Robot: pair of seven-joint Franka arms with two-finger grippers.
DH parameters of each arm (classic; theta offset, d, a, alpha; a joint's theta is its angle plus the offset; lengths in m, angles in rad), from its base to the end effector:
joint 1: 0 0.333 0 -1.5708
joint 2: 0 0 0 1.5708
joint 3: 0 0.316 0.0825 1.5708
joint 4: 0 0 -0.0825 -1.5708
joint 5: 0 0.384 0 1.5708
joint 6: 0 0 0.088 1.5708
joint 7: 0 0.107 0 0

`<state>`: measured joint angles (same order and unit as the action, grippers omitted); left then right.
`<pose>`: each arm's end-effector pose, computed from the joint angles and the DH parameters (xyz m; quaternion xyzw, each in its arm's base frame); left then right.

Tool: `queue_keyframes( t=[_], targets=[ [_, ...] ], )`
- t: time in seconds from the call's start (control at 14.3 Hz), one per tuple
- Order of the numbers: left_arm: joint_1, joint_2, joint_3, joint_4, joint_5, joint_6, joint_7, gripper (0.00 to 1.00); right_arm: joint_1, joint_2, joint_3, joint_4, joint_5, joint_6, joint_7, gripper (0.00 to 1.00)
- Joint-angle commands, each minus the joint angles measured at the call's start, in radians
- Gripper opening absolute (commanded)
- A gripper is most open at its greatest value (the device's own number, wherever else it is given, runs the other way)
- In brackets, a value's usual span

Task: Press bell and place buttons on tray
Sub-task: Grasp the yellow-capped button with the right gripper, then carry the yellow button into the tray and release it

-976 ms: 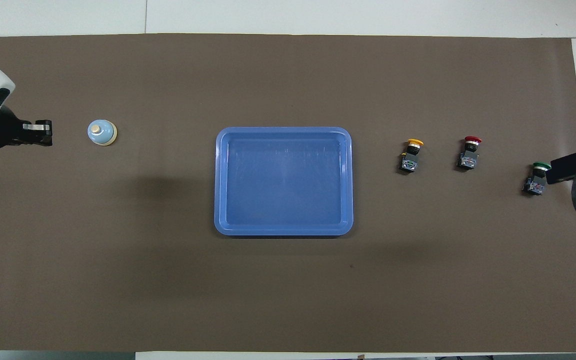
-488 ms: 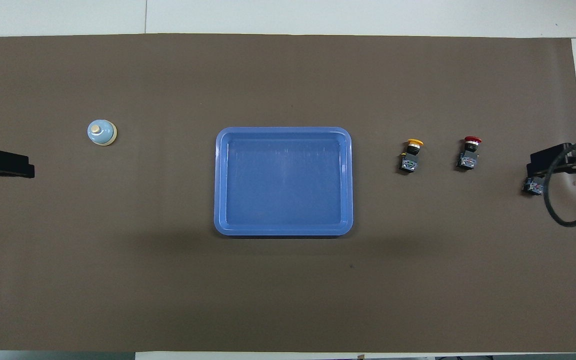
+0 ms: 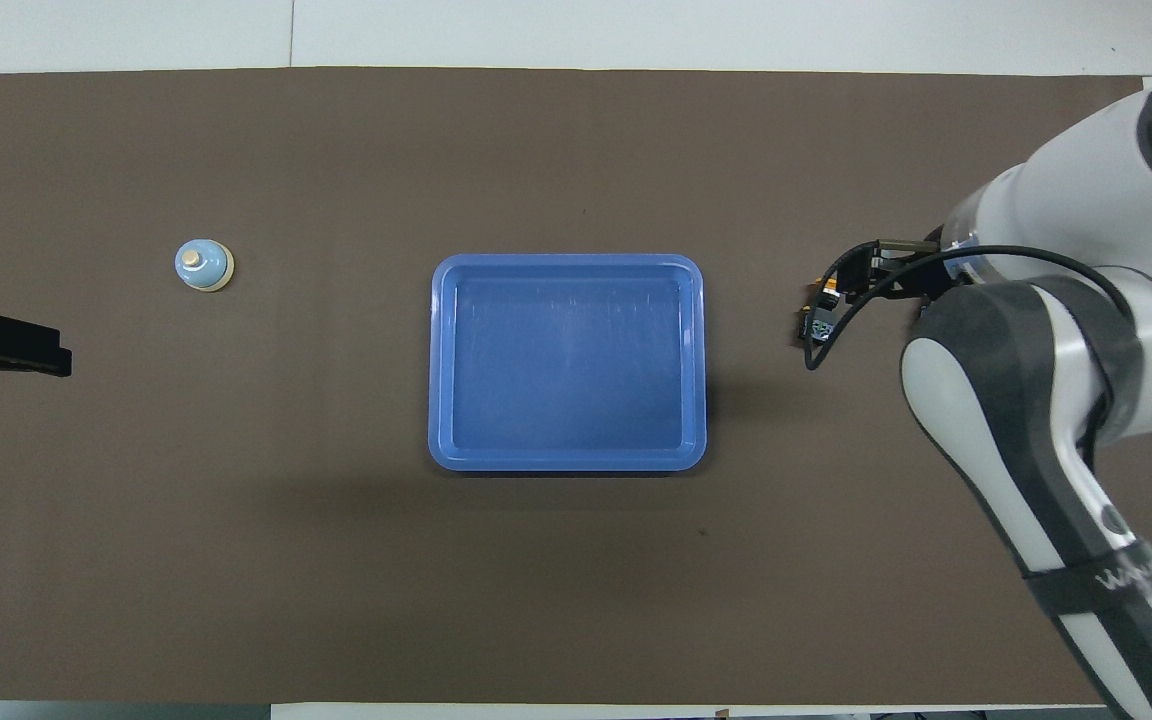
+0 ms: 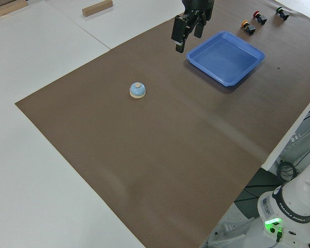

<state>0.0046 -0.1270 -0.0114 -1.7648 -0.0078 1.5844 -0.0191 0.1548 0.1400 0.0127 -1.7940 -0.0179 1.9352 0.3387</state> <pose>0.5126 -0.0046 0.6020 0.9996 0.0064 -0.0267 0.0028 0.5940 0.0989 0.4682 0.9966 -0.0824 0.0025 0.0071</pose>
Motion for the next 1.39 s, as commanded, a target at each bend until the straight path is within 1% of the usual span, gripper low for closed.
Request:
queue_keyframes(
  t=[0.0,0.14,0.28,0.42,0.56,0.84,1.05,1.12,1.25,1.32],
  targets=[
    [-0.012,0.004,0.007,0.019,-0.011,-0.040,0.002,1.00,0.006,0.067,0.000,-0.054,0.007,0.167,0.045,1.00],
    [-0.012,0.003,0.007,0.013,-0.011,-0.040,0.005,1.00,0.021,0.131,0.000,-0.059,0.007,0.244,0.071,1.00],
    [-0.012,0.001,0.007,0.011,-0.011,-0.026,-0.005,1.00,0.016,0.156,0.000,-0.076,0.006,0.292,0.060,1.00],
    [0.000,0.000,0.010,0.013,-0.009,-0.041,-0.005,1.00,0.012,0.176,0.000,-0.119,0.006,0.370,0.052,1.00],
    [0.005,0.000,0.014,0.015,-0.009,-0.031,-0.004,1.00,0.009,0.179,-0.002,-0.166,0.003,0.415,0.046,1.00],
    [-0.002,0.000,0.013,0.015,-0.009,-0.031,-0.004,1.00,-0.018,0.164,-0.002,-0.232,0.001,0.444,0.022,1.00],
    [0.001,0.000,0.014,0.015,-0.008,-0.030,-0.005,1.00,-0.017,0.151,-0.002,-0.298,0.001,0.522,0.023,1.00],
    [0.001,0.000,0.014,0.015,-0.009,-0.030,-0.005,1.00,-0.015,0.151,-0.002,-0.300,0.001,0.522,0.023,0.82],
    [0.003,0.000,0.013,0.015,-0.009,-0.031,-0.005,1.00,-0.011,0.151,-0.002,-0.298,0.003,0.521,0.028,0.18],
    [0.002,0.000,0.013,0.015,-0.009,-0.032,-0.005,1.00,-0.008,0.151,-0.002,-0.294,0.003,0.518,0.031,0.00]
  ],
)
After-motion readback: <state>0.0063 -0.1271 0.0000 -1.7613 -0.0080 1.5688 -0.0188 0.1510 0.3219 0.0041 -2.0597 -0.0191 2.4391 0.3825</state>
